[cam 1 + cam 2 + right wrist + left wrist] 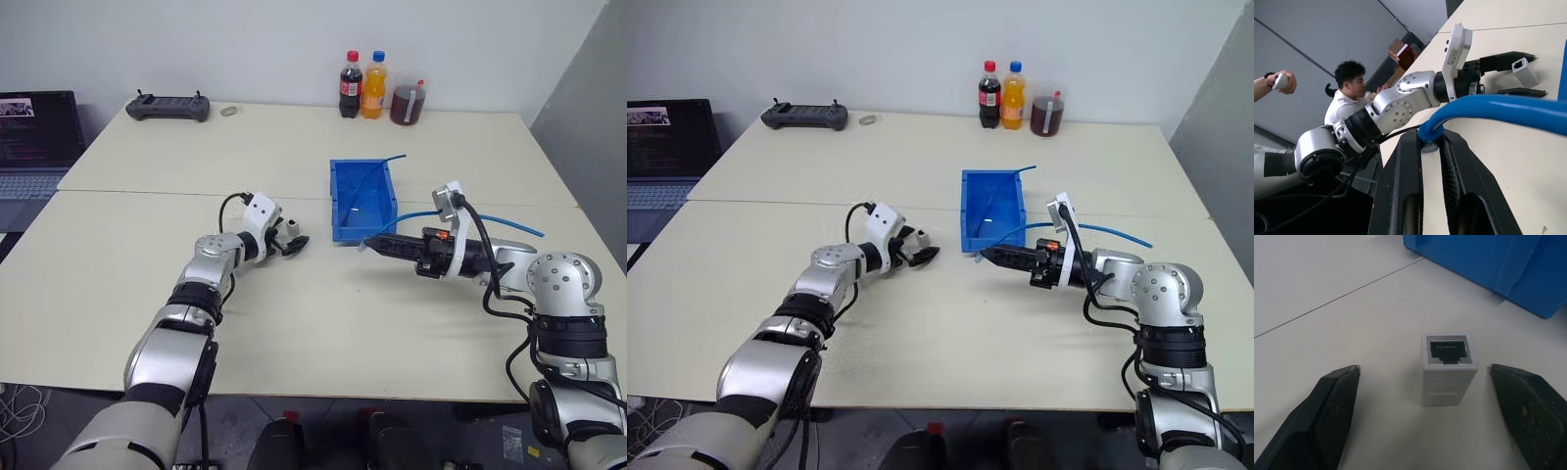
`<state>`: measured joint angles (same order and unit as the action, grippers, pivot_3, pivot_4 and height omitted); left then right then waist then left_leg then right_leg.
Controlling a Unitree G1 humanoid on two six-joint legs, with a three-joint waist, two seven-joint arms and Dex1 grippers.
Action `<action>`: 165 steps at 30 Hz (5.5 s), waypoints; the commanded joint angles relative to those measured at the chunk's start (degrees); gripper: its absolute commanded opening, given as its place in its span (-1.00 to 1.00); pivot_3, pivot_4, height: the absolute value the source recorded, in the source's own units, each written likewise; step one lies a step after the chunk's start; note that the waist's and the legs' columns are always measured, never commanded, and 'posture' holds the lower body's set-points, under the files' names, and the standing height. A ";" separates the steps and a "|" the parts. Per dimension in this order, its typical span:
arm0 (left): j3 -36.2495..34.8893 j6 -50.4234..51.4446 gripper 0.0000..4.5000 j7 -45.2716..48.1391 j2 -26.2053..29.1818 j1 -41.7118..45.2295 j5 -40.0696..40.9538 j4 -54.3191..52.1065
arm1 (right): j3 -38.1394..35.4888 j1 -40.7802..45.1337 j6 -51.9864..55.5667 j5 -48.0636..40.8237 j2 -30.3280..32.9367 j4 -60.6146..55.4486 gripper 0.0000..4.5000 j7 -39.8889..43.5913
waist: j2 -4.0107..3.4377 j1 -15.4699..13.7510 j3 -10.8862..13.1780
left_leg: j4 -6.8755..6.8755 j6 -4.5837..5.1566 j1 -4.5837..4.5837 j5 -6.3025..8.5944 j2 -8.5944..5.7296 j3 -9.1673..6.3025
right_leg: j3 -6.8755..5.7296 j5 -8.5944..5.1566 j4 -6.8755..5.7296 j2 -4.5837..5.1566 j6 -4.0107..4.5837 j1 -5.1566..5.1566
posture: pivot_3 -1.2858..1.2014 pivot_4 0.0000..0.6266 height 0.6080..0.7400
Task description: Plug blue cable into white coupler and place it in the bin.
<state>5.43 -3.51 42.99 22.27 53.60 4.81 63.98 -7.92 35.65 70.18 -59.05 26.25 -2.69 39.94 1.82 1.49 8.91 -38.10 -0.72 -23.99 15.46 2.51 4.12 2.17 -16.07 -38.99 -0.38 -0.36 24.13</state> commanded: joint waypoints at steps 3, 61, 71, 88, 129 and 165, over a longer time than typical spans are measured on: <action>-0.30 -1.72 0.53 1.93 0.37 -0.44 -2.60 2.40 | -2.30 -1.02 -0.71 -1.41 0.34 -3.13 -0.90 -0.74 | 0.00 0.12 0.00 | 0.00 0.00 0.02 0.00 0.01 0.00 | 0.00 0.00 -0.02 0.00 0.00 0.00 | 0.03 -0.52 1.00; 10.59 2.42 -0.65 31.75 3.61 -22.01 2.17 -40.66 | 32.30 0.14 -38.93 42.93 0.33 0.00 -0.90 15.22 | -0.16 -0.19 -0.08 | -0.82 0.05 0.01 0.02 0.06 -0.10 | -0.03 0.06 -0.58 -0.09 -0.04 -0.08 | 0.03 -0.52 1.00; 10.32 2.95 -0.65 31.82 4.36 -22.69 2.22 -41.41 | 32.00 0.65 -38.63 43.43 -0.89 0.45 -0.90 16.76 | -0.16 -0.19 -0.08 | -0.84 0.05 0.01 0.02 0.06 -0.10 | -0.03 0.06 -0.62 -0.09 -0.04 -0.07 | 0.03 -0.52 1.00; 10.27 2.99 -0.65 31.25 4.39 -22.91 2.00 -41.61 | 36.36 2.05 -41.87 50.23 -1.14 5.07 -0.90 21.34 | -0.17 -0.15 -0.09 | -0.84 0.05 0.07 0.02 0.06 -0.08 | 0.00 0.06 -0.68 -0.09 -0.04 -0.08 | 0.03 -0.52 1.00; -8.04 30.21 0.98 1.04 3.22 -40.66 15.02 -86.46 | 11.01 24.30 -10.52 35.53 -1.90 22.99 -0.90 17.12 | -0.25 0.43 -0.25 | -0.84 0.04 0.22 0.01 0.10 -0.10 | 0.05 0.07 -1.00 -0.01 0.06 -0.08 | 0.03 -0.52 1.00; -9.07 38.99 1.00 -22.14 -5.80 -47.12 16.36 -95.51 | 6.55 23.48 -34.81 51.37 -1.52 29.96 0.99 2.20 | -0.28 0.08 -0.22 | -0.67 0.03 0.10 0.01 0.07 0.06 | 0.17 0.09 -0.60 0.03 0.04 -0.09 | 0.03 -0.52 1.00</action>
